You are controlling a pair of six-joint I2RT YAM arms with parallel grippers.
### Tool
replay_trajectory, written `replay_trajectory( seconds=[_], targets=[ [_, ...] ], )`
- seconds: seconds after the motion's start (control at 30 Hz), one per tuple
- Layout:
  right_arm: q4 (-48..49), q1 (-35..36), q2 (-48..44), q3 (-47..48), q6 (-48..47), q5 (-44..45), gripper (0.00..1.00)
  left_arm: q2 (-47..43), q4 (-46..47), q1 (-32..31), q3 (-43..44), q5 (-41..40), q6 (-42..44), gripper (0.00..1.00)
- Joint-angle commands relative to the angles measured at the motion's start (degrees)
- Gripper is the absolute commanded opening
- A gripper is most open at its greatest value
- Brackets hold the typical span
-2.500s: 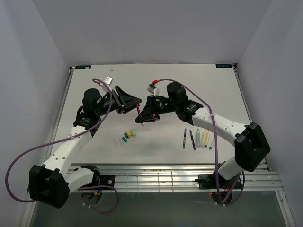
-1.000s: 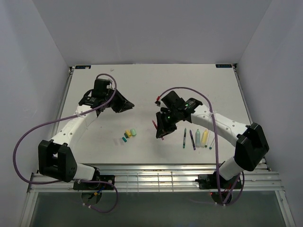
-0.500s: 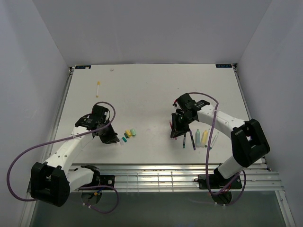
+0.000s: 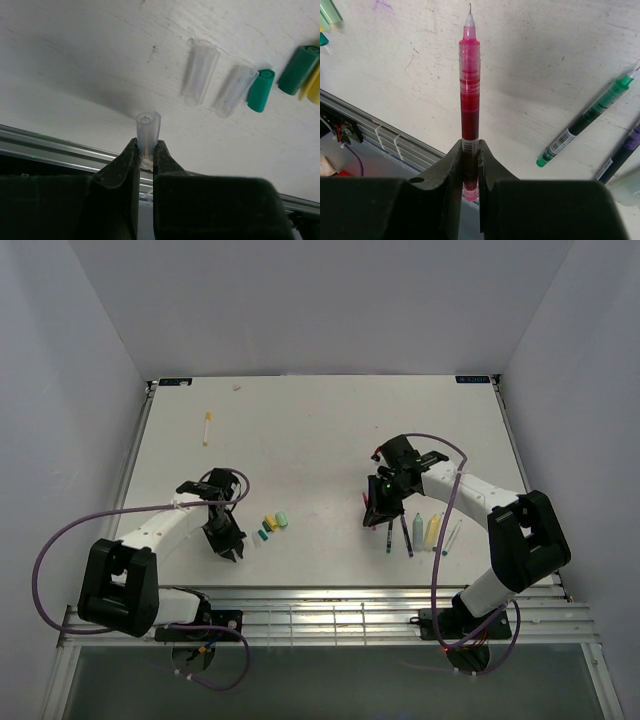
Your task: Open the pen caps
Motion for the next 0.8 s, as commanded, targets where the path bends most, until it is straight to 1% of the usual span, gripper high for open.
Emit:
replay_trajectory(
  seconds=[0.0,0.1,0.27,0.37,0.4,0.47,0.5,0.57,0.6,0.77],
  targets=[
    [1.9,-0.9,-2.1,-0.6,-1.3,-1.1,0.08,2.9,0.6,-0.1,2.1,-2.1,-0.8,0.05],
    [2.3,-1.5,-2.5,-1.7,-1.4,-1.5,0.08,6.2,1.6,0.1,3.4,-3.4,0.4,0.06],
    [2.7,-1.8,-2.9,-2.8,-1.4,-2.1,0.08,8.6,3.1,0.1,4.8,-3.2,1.0,0.08],
    [2.9,-2.0,-2.5,-3.2,-1.6,-2.5,0.08,9.5,4.3,0.1,4.8,-2.3,1.4,0.19],
    [2.9,-2.1,-2.4,-3.2,-1.7,-2.7,0.08,9.7,4.9,0.1,4.7,-2.1,1.4,0.27],
    [3.0,-2.2,-2.2,-3.2,-1.8,-2.8,0.08,10.7,5.2,0.1,4.4,-1.9,1.5,0.33],
    [2.9,-2.2,-2.1,-3.1,-1.7,-2.9,0.08,10.9,5.3,0.1,4.4,-1.7,1.5,0.38],
    [2.9,-2.3,-1.9,-3.1,-1.9,-3.0,0.08,11.4,5.4,0.1,4.2,-1.6,1.3,0.42],
    [2.9,-2.4,-1.8,-3.0,-1.9,-3.1,0.08,11.4,5.7,0.1,4.1,-1.5,1.2,0.46],
    [2.6,-2.8,-1.2,-3.3,-1.9,-3.0,0.08,10.8,5.7,0.1,4.1,-1.5,1.1,0.51]
  ],
)
